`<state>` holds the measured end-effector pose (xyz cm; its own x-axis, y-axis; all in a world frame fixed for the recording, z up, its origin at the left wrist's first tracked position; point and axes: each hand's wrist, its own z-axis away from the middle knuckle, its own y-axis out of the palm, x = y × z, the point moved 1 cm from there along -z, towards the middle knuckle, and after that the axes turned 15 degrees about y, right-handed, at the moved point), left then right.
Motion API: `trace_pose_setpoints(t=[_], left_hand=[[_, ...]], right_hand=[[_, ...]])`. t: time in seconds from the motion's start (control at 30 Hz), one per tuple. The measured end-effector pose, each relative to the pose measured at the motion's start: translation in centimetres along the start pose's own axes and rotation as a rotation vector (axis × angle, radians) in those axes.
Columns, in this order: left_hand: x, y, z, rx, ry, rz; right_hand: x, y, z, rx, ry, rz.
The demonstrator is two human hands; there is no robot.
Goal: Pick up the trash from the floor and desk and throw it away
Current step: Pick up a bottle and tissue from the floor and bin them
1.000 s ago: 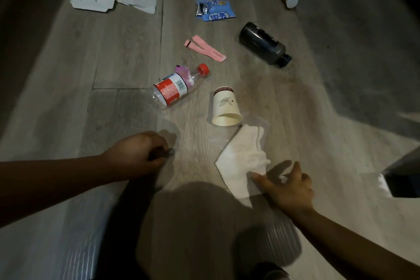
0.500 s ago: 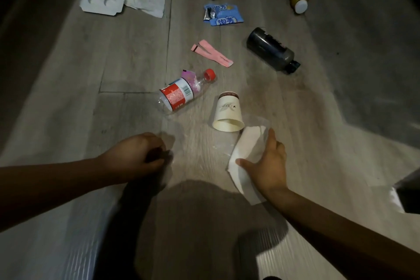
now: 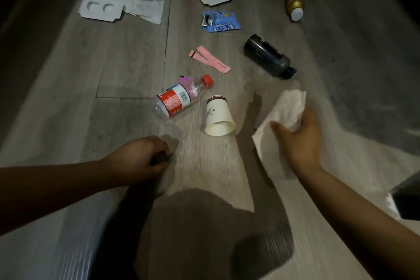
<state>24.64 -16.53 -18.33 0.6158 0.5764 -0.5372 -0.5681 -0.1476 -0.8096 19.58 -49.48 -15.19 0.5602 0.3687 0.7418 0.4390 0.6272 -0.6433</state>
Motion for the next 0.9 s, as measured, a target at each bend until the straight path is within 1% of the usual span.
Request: trace_pose_setpoints(t=[0.1, 0.13, 0.2, 0.23, 0.27, 0.3, 0.37, 0.43, 0.5, 0.6, 0.67, 0.77, 0.83, 0.9], left_hand=[[-0.2, -0.3, 0.0, -0.022, 0.007, 0.005], [-0.2, -0.4, 0.1, -0.031, 0.006, 0.007], [-0.2, -0.5, 0.3, -0.046, 0.002, 0.004], [-0.1, -0.5, 0.5, -0.048, -0.001, 0.001], [0.1, -0.5, 0.6, -0.05, -0.006, -0.002], [0.3, -0.5, 0.8, -0.052, -0.012, -0.003], [0.6, -0.5, 1.2, -0.059, -0.027, -0.001], [0.9, -0.4, 1.5, -0.069, -0.042, 0.002], [1.1, -0.4, 1.7, -0.077, -0.055, 0.002], [1.5, -0.3, 1.8, -0.102, -0.074, 0.01], [1.6, -0.4, 1.7, -0.115, -0.086, 0.016], [1.7, -1.0, 1.0, -0.151, -0.078, 0.018], [1.7, -1.6, 0.0, -0.186, -0.069, 0.028], [1.5, -2.2, -1.1, -0.235, -0.066, 0.04]], right_hand=[[3.3, 0.4, -0.3, 0.094, -0.07, -0.031], [4.3, 0.7, -0.4, 0.161, -0.058, -0.079], [5.8, 1.6, -0.4, 0.349, 0.037, -0.251], [6.1, 2.1, -0.3, 0.427, 0.069, -0.299], [6.2, 2.9, -0.3, 0.476, 0.065, -0.275], [6.2, 3.7, -0.2, 0.506, 0.045, -0.2], [6.2, 5.8, -0.2, 0.51, 0.019, 0.009], [5.9, 7.9, -0.6, 0.474, 0.047, 0.213], [6.0, 9.5, -1.1, 0.478, 0.077, 0.32], [5.9, 11.2, -1.4, 0.549, 0.168, 0.263], [5.5, 11.4, -1.1, 0.558, 0.222, 0.231], [4.2, 9.8, -0.5, 0.563, 0.235, 0.181], [3.0, 7.7, -0.1, 0.54, 0.243, 0.117], [1.8, 5.1, 0.3, 0.471, 0.215, 0.141]])
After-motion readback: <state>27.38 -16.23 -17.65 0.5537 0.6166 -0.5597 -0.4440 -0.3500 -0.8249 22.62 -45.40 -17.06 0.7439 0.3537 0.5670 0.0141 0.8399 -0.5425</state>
